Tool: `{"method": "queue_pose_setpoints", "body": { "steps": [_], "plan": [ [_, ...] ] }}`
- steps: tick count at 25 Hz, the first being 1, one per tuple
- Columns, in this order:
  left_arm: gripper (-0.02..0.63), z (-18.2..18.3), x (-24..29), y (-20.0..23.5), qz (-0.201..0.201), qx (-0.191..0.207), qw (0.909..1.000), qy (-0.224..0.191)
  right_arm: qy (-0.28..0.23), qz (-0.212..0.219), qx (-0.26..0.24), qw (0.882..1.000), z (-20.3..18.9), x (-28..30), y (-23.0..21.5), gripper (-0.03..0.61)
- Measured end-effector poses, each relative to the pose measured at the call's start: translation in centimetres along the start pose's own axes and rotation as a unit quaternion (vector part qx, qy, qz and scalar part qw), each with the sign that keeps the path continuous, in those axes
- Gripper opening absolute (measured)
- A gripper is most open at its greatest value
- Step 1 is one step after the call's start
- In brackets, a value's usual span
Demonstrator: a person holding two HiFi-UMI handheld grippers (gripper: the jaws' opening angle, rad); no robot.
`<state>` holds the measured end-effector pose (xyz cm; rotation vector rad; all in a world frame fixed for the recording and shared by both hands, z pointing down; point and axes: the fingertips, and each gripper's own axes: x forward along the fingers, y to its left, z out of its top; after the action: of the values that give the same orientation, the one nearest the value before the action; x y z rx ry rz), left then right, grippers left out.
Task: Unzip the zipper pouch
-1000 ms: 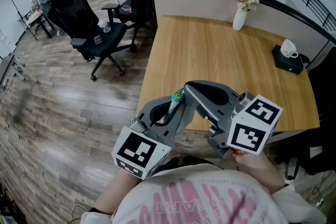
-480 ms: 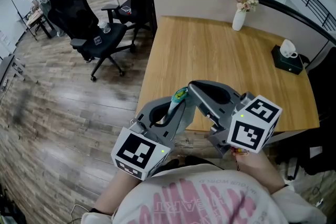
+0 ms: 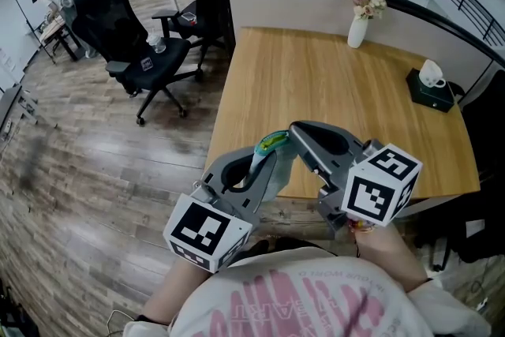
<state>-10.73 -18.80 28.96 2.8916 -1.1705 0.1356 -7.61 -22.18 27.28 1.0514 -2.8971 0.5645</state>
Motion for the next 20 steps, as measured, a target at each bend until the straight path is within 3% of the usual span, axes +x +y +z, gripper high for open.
{"method": "queue_pose_setpoints", "body": {
  "steps": [20],
  "plan": [
    [0.006,0.0,-0.6,-0.3,0.010,-0.009,0.9999,-0.002,0.001,-0.032,0.021,0.999,-1.0,-1.2,-1.9,0.005]
  ]
}}
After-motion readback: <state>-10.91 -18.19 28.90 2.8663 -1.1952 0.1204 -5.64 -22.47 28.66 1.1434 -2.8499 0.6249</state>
